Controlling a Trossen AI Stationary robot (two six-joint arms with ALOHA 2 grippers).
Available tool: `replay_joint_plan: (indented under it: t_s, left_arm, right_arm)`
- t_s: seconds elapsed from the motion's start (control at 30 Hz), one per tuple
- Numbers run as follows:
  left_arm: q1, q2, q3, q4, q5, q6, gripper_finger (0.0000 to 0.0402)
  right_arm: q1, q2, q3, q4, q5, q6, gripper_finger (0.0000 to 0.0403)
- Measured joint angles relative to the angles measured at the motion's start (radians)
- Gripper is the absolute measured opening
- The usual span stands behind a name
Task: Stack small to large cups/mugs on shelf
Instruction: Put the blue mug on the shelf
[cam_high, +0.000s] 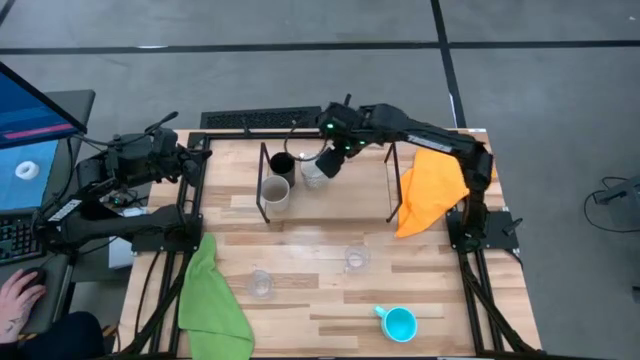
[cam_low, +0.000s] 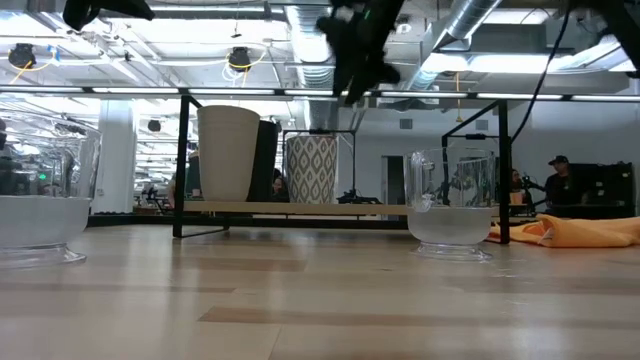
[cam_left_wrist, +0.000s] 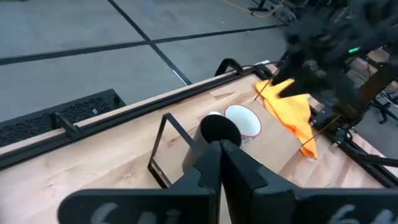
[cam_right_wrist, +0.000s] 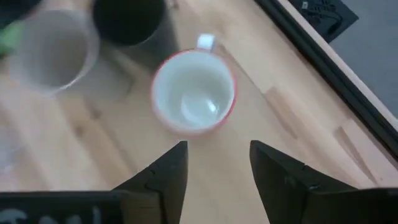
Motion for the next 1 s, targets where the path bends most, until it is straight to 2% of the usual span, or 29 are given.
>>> replay_joint_plan:
  t_s: [0.13, 0.27, 0.5, 0.6, 0.8, 1.0]
  left_arm:
    - [0.0, 0.0, 0.0, 0.0, 0.028, -0.008, 0.0]
    - [0.0, 0.0, 0.0, 0.0, 0.08, -0.011, 0.0]
    - [0.0, 0.0, 0.0, 0.0, 0.122, -0.025, 0.0]
    - [0.0, 0.0, 0.0, -0.001, 0.122, -0.025, 0.0003]
    - [0.0, 0.0, 0.0, -0.003, 0.122, -0.028, 0.005]
    - [0.0, 0.0, 0.0, -0.007, 0.123, -0.062, 0.011]
  right_arm:
    - [0.063, -0.105, 0.03, -0.093, 0.003, 0.012, 0.0188]
    - [0.165, -0.218, 0.03, -0.189, 0.011, 0.101, 0.0181]
    - [0.482, -0.317, 0.029, -0.405, 0.204, 0.405, 0.0184]
    - [0.632, -0.326, -0.004, -0.405, 0.267, 0.565, 0.0195]
    - [0.914, -0.314, -0.12, -0.406, 0.302, 0.889, 0.0215]
    - [1.129, -0.296, -0.281, -0.326, 0.305, 1.204, 0.0215]
